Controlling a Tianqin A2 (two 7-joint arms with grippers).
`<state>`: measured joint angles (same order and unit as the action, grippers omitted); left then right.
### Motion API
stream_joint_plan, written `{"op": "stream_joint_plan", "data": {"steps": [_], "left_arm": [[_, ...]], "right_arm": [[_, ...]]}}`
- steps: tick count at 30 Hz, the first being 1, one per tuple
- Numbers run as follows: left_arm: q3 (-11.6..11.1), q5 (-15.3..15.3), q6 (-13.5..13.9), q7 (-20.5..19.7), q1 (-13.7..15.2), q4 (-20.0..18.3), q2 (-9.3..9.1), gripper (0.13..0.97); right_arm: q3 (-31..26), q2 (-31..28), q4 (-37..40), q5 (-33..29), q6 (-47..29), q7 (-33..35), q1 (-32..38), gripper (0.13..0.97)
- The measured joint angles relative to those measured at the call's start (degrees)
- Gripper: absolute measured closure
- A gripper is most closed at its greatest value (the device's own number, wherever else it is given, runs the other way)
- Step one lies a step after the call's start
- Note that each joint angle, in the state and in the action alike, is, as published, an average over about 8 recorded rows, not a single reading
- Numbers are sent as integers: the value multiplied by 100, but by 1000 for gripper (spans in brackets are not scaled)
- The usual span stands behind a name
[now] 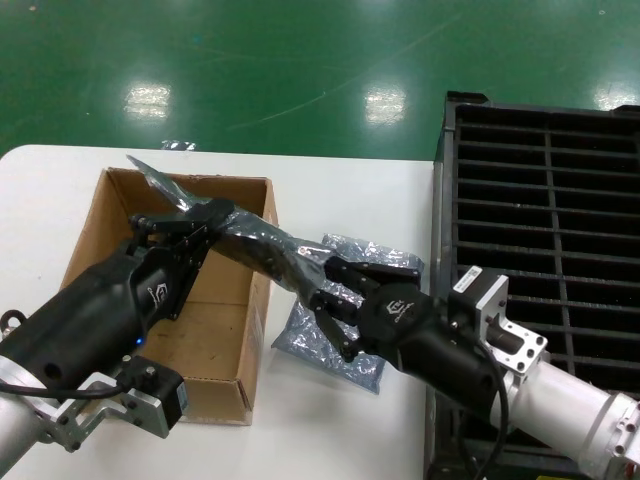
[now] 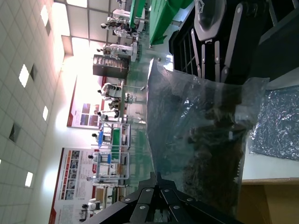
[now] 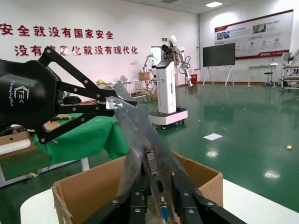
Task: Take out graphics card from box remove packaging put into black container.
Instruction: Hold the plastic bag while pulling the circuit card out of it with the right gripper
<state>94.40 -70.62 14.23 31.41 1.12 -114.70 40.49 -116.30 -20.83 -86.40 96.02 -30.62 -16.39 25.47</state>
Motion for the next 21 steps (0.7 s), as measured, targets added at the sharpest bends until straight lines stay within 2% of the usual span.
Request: {"op": "stream_joint_plan", "data": {"steps": [7, 16, 21], "left_arm": [[0, 0, 0, 0, 0, 0, 0, 959], [0, 0, 0, 0, 0, 0, 0, 959], [0, 0, 0, 0, 0, 0, 0, 959]], "right_arm": [[-42, 66, 34, -40, 47, -126, -26, 800], [-124, 327, 309, -67, 78, -226, 146, 736], [-167, 465, 468, -101, 111, -269, 234, 745]]}}
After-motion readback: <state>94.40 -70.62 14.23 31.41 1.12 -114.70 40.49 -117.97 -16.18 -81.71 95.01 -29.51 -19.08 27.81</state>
